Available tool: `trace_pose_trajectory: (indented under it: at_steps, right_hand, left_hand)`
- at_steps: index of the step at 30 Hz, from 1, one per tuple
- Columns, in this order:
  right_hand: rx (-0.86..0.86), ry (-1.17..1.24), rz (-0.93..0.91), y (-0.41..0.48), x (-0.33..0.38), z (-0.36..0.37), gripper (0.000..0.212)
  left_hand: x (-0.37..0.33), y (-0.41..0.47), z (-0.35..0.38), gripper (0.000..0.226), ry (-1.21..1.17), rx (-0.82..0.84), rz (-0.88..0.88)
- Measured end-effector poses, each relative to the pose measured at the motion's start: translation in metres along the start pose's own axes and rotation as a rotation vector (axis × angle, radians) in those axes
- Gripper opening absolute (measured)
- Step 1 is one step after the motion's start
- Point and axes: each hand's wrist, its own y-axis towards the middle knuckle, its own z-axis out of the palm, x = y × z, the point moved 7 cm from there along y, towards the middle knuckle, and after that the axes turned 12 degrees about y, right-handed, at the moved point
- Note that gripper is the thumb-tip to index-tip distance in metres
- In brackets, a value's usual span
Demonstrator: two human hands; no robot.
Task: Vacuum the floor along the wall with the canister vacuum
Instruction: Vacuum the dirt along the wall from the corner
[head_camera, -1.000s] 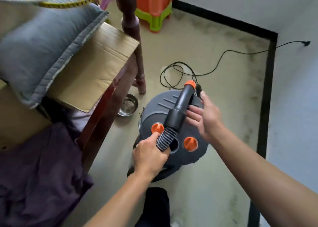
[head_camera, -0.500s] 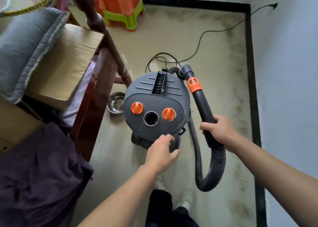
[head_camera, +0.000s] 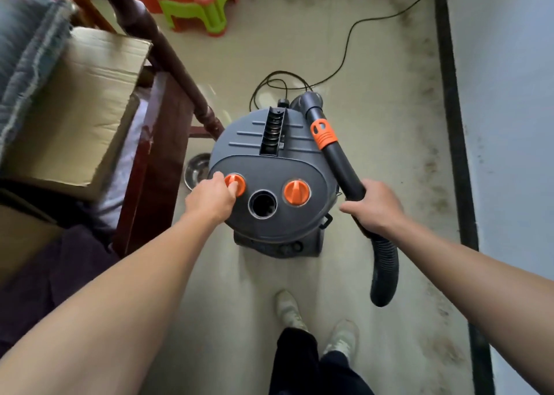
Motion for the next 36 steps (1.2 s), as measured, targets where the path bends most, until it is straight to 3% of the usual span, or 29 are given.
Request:
trace_pose_trajectory:
  at_steps: [4,7,11,17,22,26,36]
  right_hand:
    - [0.095,-0.039,-0.021,0.015,0.023,0.029,0.043]
    - [0.034,-0.008,0.029,0.019,0.025,0.038,0.049]
    - [-0.020,-0.013,0.094,0.024,0.017,0.039,0.054]
    - [0.010,-0.004,0.112,0.024,0.018,0.039,0.048]
    - [0.016,0.036,0.118,0.021,-0.002,0.023,0.041]
    - [0.016,0.064,0.145,0.017,-0.033,0.007,0.043]
    - [0.103,-0.030,0.142,0.025,-0.079,-0.020,0.042]
  left_hand:
    - [-0.017,0.006,0.003,0.023,0.089,0.019,0.204]
    - [-0.017,0.004,0.003,0.018,0.162,0.012,0.288]
    - [-0.018,0.001,0.001,0.030,0.304,-0.041,0.388]
    - [-0.016,0.003,-0.008,0.022,0.246,-0.031,0.343]
    - [-0.056,-0.017,-0.030,0.030,0.124,-0.184,0.360]
    - [-0.105,-0.038,-0.004,0.037,0.049,-0.055,0.408]
    - [-0.129,-0.046,0.009,0.022,0.279,-0.041,0.430]
